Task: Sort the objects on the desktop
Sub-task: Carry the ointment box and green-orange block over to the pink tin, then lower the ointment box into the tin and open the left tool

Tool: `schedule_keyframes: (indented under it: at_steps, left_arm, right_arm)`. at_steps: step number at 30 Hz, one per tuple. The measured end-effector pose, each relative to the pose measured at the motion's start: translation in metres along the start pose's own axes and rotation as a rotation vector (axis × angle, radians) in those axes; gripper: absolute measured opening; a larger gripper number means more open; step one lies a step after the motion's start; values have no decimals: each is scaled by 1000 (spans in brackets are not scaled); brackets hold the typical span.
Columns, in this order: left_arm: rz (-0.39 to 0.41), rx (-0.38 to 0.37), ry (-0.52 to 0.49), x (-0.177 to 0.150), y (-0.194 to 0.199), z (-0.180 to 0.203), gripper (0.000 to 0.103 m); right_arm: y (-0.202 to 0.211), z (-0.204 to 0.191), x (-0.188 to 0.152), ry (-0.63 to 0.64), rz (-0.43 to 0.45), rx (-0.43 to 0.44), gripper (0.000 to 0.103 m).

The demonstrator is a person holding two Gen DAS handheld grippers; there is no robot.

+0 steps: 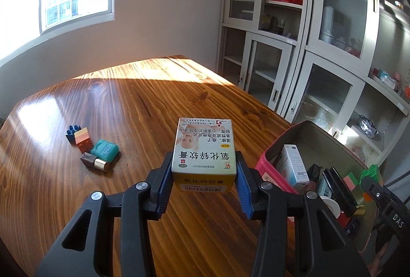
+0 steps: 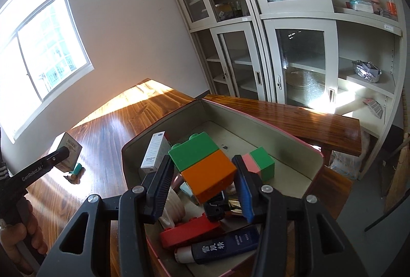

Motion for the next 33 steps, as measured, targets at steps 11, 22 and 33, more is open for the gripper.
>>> schedule_keyframes:
  at_steps: [11, 22, 33]
  left_arm:
    - [-37, -128, -78, -3, -11, 72, 48]
    - [-59, -269, -110, -5, -16, 124, 48]
    - [-69, -296, -64, -5, -16, 123, 78]
  right_arm:
    - [-2, 28, 4, -23, 8, -22, 51]
    - [-5, 34, 7, -5, 17, -30, 52]
    - [-6, 33, 6, 2, 14, -28, 52]
Point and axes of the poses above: each gripper's, at about its wrist camera, not at the fingertips, and y roughly against the way its jaws point, z to its right, x to its top, the point moved 8 cm from there along -y, roughly the way its jaws point, and after that the axes turned 15 degrees about z, right-handed, at the moved point
